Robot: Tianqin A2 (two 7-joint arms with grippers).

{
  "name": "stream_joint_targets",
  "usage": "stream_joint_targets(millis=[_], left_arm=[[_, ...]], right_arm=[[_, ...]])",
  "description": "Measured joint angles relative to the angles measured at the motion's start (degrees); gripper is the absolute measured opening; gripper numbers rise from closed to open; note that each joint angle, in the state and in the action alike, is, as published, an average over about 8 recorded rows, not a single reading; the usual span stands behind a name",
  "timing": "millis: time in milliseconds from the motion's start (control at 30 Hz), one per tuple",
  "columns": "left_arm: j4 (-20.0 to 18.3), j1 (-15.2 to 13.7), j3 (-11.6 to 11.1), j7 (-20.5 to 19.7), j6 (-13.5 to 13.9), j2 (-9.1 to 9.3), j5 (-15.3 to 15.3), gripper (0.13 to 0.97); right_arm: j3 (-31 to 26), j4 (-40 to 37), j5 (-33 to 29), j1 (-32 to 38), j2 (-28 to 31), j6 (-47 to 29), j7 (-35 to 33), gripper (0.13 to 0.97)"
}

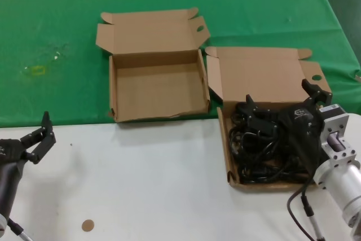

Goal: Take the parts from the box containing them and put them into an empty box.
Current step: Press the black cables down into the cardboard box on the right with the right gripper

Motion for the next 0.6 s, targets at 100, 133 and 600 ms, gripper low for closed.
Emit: stream_joint_targets(millis=[100, 133, 600], left_arm=[[0.0, 0.0, 0.0, 0.0, 0.0, 0.0, 0.0, 0.831], [0.0, 0.0, 0.0, 0.0, 0.0, 0.0, 0.0, 0.831], [0.0, 0.0, 0.0, 0.0, 0.0, 0.0, 0.0, 0.515]], right_arm=[[-1.61, 0.56, 1.22, -0.08, 2.29, 1.2, 0.18, 0.966], [-2.29, 0.78, 1.8, -0.06, 3.34, 1.68, 0.21, 0.966], [-19.82, 2.02, 8.68, 8.36, 29.29, -0.16, 3.36, 0.966]])
